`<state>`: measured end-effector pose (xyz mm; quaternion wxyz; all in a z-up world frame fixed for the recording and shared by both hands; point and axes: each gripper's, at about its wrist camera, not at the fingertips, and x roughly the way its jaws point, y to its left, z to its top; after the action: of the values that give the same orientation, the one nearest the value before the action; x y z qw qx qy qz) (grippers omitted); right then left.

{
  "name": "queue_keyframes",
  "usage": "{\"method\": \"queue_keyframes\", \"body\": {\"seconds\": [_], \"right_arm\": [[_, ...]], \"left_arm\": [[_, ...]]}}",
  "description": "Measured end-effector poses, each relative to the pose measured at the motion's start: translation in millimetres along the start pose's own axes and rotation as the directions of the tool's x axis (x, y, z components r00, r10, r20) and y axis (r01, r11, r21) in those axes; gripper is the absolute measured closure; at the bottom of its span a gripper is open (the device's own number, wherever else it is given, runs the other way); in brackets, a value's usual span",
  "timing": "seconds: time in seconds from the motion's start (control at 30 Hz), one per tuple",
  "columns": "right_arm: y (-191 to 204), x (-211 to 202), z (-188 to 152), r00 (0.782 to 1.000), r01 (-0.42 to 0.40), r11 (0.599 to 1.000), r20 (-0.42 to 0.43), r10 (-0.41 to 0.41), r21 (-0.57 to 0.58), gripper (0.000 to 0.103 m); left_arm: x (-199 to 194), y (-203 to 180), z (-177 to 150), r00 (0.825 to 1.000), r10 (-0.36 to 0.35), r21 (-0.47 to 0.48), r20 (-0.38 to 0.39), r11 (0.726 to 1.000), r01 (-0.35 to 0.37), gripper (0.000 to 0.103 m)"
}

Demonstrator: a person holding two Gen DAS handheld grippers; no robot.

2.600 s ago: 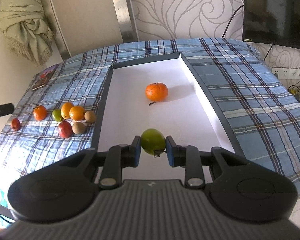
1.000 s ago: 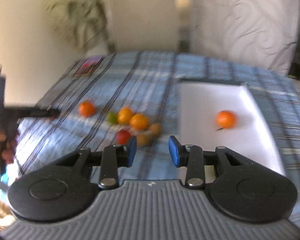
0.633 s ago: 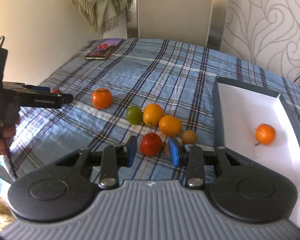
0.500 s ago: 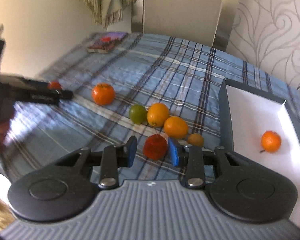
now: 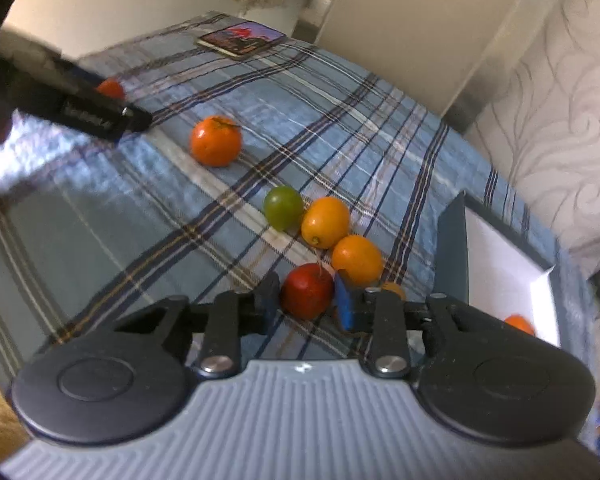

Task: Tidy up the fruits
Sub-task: 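Grasp the wrinkled red fruit with the left tool while the right tool grasps the red apple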

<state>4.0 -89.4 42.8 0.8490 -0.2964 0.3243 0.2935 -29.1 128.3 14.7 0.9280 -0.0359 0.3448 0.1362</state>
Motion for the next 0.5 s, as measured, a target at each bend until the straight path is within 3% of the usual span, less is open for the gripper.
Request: {"method": "queue_keyframes", "body": {"seconds": [0.17, 0.37, 0.5], "right_arm": [[-18, -9, 4, 0.993, -0.109, 0.976, -0.03, 0.116, 0.188, 0.07], [-49, -29, 5, 0.956, -0.265, 0.842, 0.016, 0.291, 0.47, 0.07], [-56, -48, 7, 0.952, -0.279, 0.815, 0.037, 0.302, 0.508, 0.07]], "left_arm": [[-1, -2, 0, 1.0, -0.004, 0.004, 0.005, 1.0, 0.004, 0.054], [-2, 0, -2, 1.0, -0.01, -0.009, -0.001, 1.0, 0.01, 0.049], [-4, 3, -5, 1.0, -0.022, -0.022, -0.005, 1.0, 0.022, 0.038]]}}
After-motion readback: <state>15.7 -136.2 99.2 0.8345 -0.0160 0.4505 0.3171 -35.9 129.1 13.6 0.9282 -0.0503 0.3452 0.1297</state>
